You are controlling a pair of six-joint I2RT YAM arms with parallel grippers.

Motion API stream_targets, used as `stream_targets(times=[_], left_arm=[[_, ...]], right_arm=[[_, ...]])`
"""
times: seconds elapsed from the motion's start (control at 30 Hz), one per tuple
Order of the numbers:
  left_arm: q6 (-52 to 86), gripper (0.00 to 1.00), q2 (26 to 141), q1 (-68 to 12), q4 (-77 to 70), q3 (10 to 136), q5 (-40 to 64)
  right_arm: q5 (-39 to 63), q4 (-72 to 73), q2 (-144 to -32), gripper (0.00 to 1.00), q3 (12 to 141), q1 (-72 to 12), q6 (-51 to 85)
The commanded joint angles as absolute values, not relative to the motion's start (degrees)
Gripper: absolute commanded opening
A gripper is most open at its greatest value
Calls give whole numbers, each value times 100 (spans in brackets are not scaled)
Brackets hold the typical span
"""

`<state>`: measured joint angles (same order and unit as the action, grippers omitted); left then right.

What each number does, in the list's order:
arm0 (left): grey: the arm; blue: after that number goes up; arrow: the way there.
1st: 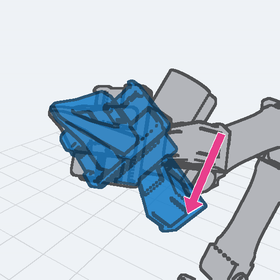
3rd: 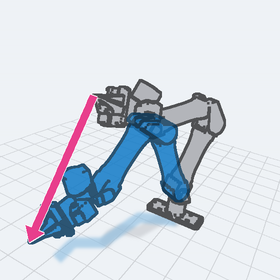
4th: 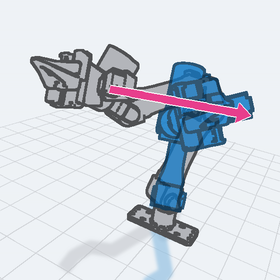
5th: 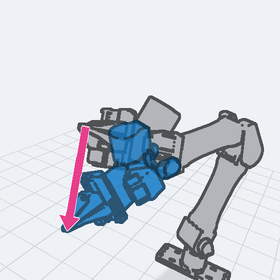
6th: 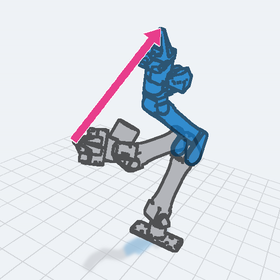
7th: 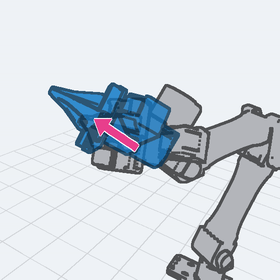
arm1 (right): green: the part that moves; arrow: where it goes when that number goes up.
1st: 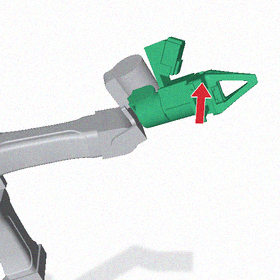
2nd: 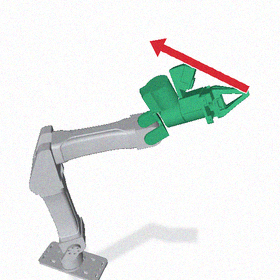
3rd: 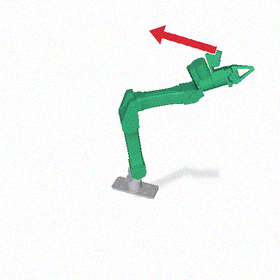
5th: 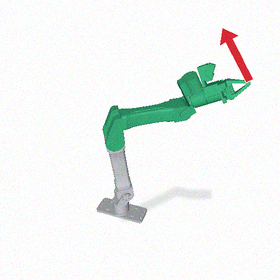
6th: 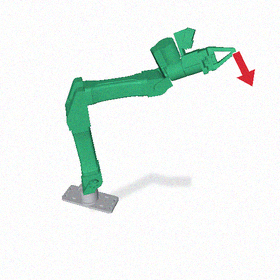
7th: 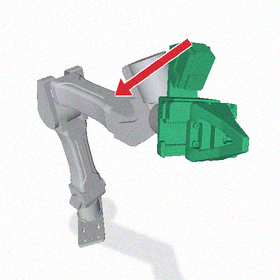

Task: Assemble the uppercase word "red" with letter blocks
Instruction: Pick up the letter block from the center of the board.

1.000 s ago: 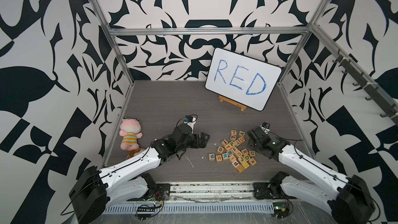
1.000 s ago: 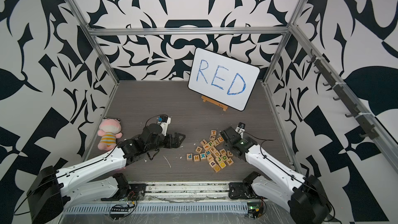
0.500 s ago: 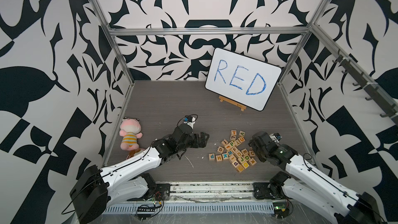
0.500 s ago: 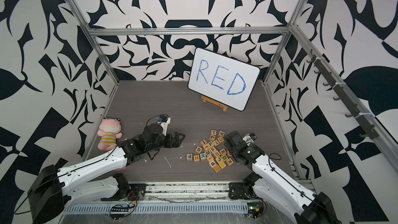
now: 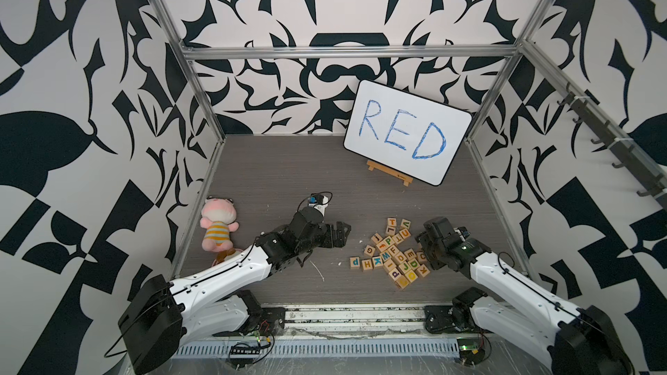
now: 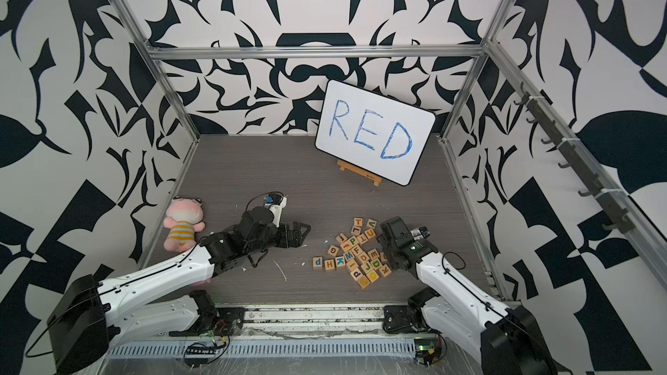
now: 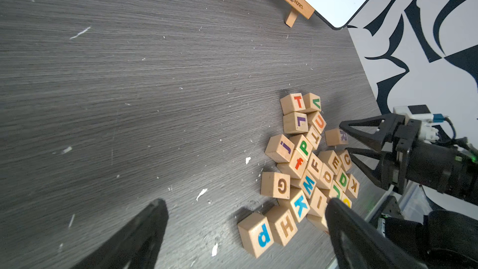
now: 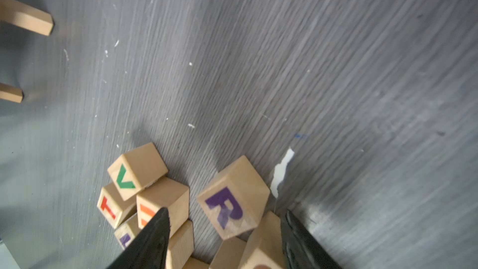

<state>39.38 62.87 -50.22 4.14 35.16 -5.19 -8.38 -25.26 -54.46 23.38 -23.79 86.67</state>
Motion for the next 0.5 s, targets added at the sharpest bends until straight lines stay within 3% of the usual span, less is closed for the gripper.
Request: stream_targets(times=[0.0,0.47], left_arm=[[3733,99,6343,-5027,508,3731,-571],[3963,99,6274,-5027,181,3482,-545]], right_arm=[[-663,-2158,-5624,67,2291,-2206,8474],[-383,-1719,-6600,67,2751,-1758,7648]])
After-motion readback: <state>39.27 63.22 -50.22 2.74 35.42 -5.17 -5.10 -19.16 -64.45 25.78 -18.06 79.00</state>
